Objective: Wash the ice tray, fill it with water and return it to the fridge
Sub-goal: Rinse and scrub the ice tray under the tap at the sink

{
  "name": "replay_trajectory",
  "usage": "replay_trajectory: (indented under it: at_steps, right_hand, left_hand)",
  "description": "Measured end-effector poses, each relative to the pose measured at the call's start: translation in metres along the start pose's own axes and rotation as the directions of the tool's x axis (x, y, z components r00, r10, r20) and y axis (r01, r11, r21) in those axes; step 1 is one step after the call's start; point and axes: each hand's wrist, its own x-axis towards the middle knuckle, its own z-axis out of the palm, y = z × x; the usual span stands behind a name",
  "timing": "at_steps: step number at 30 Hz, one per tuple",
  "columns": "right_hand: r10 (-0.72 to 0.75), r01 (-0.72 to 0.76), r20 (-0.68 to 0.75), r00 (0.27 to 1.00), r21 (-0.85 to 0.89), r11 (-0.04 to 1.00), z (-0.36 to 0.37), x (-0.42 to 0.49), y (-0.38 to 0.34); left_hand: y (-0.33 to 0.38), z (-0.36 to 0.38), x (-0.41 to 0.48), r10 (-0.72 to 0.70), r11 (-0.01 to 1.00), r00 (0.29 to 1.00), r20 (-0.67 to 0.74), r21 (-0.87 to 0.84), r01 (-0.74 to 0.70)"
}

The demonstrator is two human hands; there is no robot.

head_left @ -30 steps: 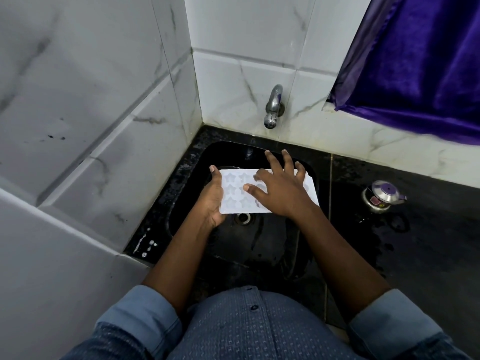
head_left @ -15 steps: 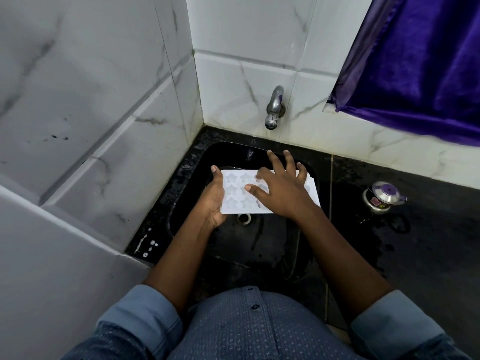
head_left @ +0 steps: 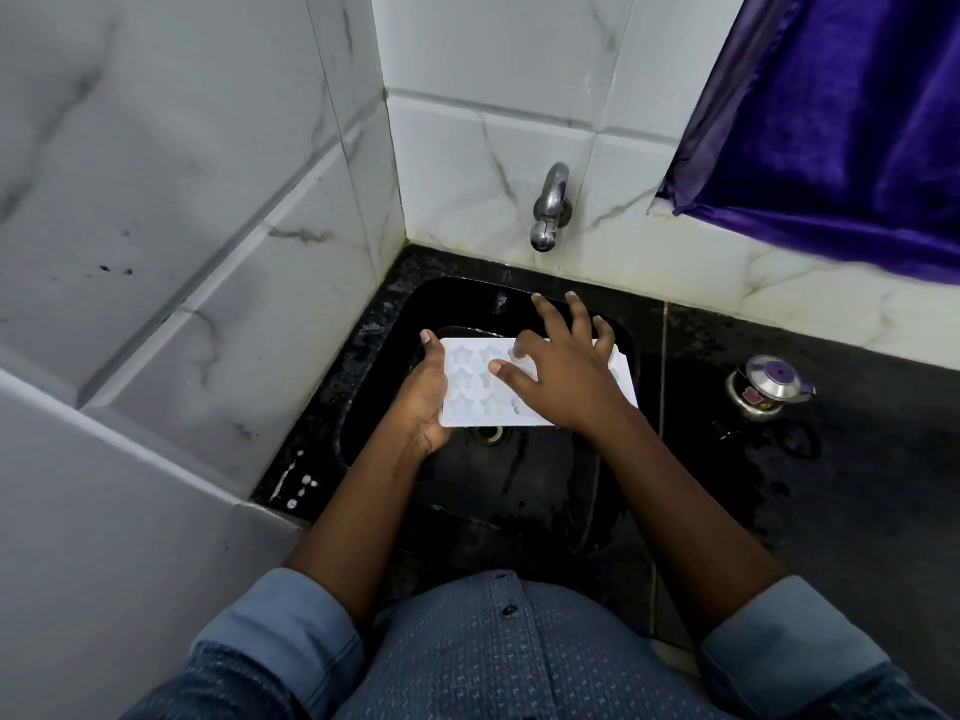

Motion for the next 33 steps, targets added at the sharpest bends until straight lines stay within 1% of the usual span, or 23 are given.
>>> replay_trajectory:
  at_steps: [4,8,12,15,19,24,30,33]
  right_hand:
    - [0.002,-0.001,0.056,0.998,-0.019,1.0,0.003,0.0,0.001]
    - [-0.013,0.013,0.003,1.0,0.006,1.0,0.009,0.0,0.002]
    - [-0.024,0.024,0.01,1.0,-0.013,1.0,0.012,0.0,0.0]
    - [-0.066,0.066,-0.033,0.997,0.005,0.998,0.012,0.0,-0.003]
    - [-0.12,0.12,0.009,0.993,-0.024,0.992,0.015,0.002,-0.01]
    - [-0.091,0.094,0.068,0.994,-0.05,0.994,0.017,0.004,-0.014]
    - [-0.082,0.083,0.022,0.996,-0.035,0.996,0.015,0.004,-0.014]
    - [-0.063,0.067,0.069,0.996,-0.051,0.996,0.016,0.005,-0.014]
  left_hand:
    - [0.0,0.001,-0.003,-0.005,1.0,1.0,-0.009,0.002,0.005]
    - [0.0,0.0,-0.003,-0.006,1.0,1.0,-0.013,-0.011,0.006]
    - [-0.001,0.0,-0.003,-0.001,1.0,1.0,-0.023,-0.023,0.001]
    - [-0.003,0.001,-0.003,-0.003,1.0,1.0,-0.02,-0.025,0.002]
    - [-0.002,0.005,-0.004,-0.016,0.999,1.0,-0.021,-0.04,0.015]
    - [0.0,0.011,-0.009,-0.025,0.999,1.0,0.011,-0.045,0.025]
    - [0.0,0.011,-0.008,-0.031,0.999,0.999,0.04,-0.034,0.032]
    - [0.001,0.012,-0.011,-0.036,0.999,0.999,0.03,-0.033,0.037]
